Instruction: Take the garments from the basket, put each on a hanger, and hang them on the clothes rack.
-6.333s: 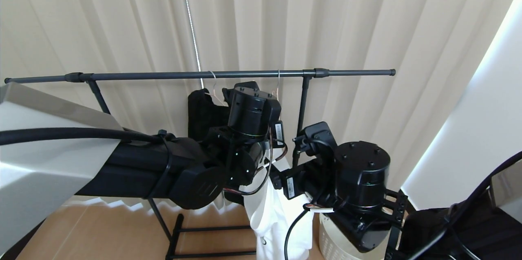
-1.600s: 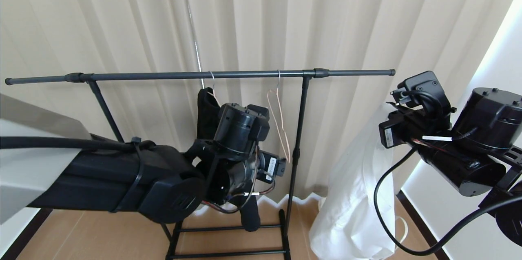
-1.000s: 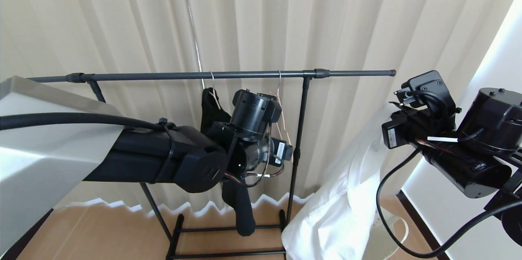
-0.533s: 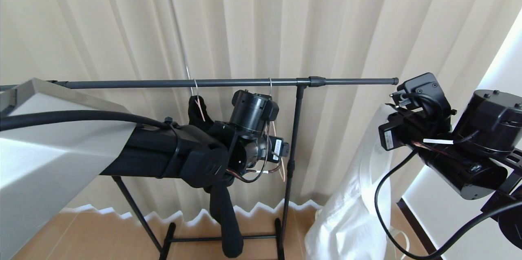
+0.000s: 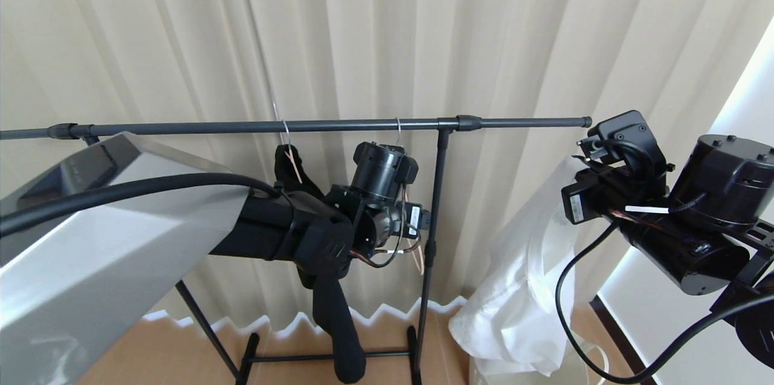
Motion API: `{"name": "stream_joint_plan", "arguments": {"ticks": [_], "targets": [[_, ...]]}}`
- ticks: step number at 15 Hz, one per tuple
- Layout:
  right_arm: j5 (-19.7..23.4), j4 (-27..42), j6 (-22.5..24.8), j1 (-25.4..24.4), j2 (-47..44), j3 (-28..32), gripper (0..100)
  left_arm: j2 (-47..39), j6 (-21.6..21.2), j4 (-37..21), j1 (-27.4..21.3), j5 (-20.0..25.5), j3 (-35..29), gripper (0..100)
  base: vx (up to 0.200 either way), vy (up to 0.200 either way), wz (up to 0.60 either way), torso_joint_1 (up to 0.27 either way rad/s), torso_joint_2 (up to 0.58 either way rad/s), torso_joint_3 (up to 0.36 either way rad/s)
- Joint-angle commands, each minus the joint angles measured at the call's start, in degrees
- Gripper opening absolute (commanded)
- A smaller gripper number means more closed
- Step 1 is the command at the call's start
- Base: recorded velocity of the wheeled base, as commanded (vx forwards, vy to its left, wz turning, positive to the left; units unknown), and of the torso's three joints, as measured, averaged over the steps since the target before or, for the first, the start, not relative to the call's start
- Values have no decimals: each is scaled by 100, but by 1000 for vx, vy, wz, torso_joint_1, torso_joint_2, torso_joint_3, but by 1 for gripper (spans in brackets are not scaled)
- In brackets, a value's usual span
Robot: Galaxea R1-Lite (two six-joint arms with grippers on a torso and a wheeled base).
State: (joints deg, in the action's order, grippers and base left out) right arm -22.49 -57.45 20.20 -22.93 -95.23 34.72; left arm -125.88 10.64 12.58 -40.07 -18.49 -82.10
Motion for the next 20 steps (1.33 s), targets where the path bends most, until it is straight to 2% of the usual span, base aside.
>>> {"name": "stream_joint_plan", "arguments": {"ticks": [1, 7, 14, 20], "targets": [[-1, -3, 2, -1, -39, 0, 0, -473, -10, 8, 34, -40, -297, 100, 0, 0, 0, 0, 0, 0], [-1, -3, -7, -1, -66, 17, 0, -850, 8, -19, 263, -453, -649, 100, 0, 0, 0, 0, 0, 0], [-1, -11, -7, -1, -74, 9, 0, -1000, -27, 16, 280, -489, -754, 100, 0, 0, 0, 0, 0, 0], [-1, -11, -7, -1, -66, 9, 0, -1466, -71, 8, 351, -480, -1545, 100, 0, 0, 0, 0, 0, 0]]}}
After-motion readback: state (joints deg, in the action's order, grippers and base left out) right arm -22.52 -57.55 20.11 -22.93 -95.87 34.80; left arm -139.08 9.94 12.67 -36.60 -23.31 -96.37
